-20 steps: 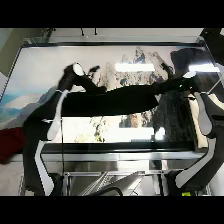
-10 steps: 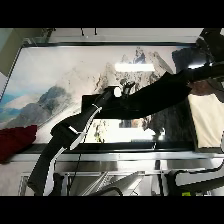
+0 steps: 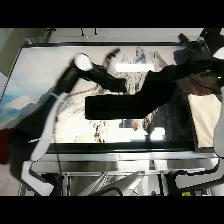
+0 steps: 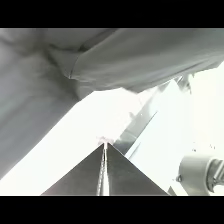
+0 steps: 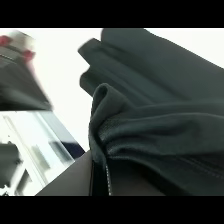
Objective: Fold the shirts.
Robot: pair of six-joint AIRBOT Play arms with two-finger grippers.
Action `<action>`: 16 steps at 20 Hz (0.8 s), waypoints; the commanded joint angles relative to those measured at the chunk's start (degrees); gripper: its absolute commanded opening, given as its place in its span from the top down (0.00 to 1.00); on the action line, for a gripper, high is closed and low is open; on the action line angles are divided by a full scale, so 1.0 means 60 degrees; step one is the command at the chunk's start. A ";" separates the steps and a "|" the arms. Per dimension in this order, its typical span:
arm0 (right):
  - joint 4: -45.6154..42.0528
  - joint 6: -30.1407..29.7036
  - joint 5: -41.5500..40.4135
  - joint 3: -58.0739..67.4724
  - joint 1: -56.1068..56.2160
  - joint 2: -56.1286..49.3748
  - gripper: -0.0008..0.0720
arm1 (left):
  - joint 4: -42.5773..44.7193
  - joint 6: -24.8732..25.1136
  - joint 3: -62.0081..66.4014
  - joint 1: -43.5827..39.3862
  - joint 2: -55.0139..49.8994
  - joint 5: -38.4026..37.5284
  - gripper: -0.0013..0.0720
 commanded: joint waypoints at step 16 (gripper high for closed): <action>0.0098 0.0186 -0.6142 -0.0102 0.5191 -0.2761 0.42 | -0.0095 0.1290 -0.8684 0.5115 0.9715 0.0372 0.96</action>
